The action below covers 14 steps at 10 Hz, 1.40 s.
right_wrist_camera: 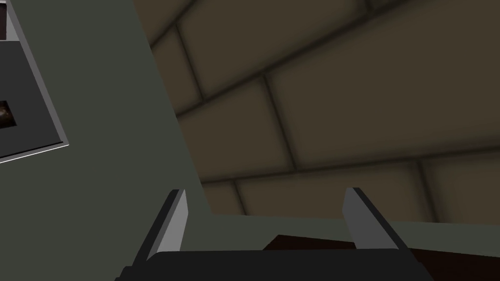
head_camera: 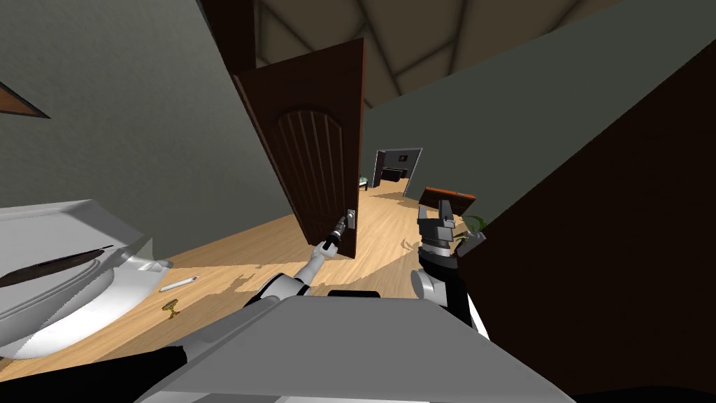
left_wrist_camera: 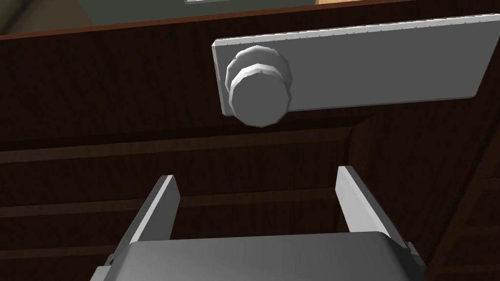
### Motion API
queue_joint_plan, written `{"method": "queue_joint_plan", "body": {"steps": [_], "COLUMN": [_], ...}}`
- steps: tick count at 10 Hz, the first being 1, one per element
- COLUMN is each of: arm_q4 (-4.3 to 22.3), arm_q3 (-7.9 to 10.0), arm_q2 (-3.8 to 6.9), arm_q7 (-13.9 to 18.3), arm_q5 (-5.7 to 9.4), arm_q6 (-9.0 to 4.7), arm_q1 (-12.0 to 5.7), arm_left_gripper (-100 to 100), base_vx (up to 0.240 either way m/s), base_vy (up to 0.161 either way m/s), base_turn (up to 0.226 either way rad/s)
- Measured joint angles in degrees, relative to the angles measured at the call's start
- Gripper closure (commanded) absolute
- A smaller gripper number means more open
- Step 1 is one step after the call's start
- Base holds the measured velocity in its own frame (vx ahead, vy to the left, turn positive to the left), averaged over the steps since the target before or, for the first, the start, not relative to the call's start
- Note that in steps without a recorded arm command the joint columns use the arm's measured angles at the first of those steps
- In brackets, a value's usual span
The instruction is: Push the door open
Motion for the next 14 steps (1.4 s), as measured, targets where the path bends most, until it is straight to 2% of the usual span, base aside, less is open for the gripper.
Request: {"method": "queue_joint_plan", "body": {"steps": [2, 3, 8, 11, 12, 14], "arm_q4": [0.3, 0.4, 0.6, 0.8, 0.8, 0.7], "arm_q3": [-0.15, -0.15, 0.39, 0.77, 0.78, 0.82], "arm_q2": [-0.50, -0.53, -0.13, -0.29, -0.31, -0.25], "arm_q7": [0.3, 0.3, -0.1, -0.3, -0.4, -0.3], "arm_q5": [0.09, 0.10, 0.20, 0.27, 0.27, 0.29], "arm_q6": [0.11, 0.08, -0.60, -1.09, -1.14, -1.17], "arm_q1": [-0.39, -0.40, -0.21, -0.12, -0.14, -0.28], "arm_left_gripper": [-100, -100, -100, -100, 100, 100], "base_vx": [-0.173, 0.094, 0.202, 0.170, -0.012, -0.031], "base_vy": [0.002, -0.042, -0.049, -0.047, 0.004, 0.012], "base_turn": [0.011, -0.030, -0.020, -0.014, 0.005, -0.007]}}
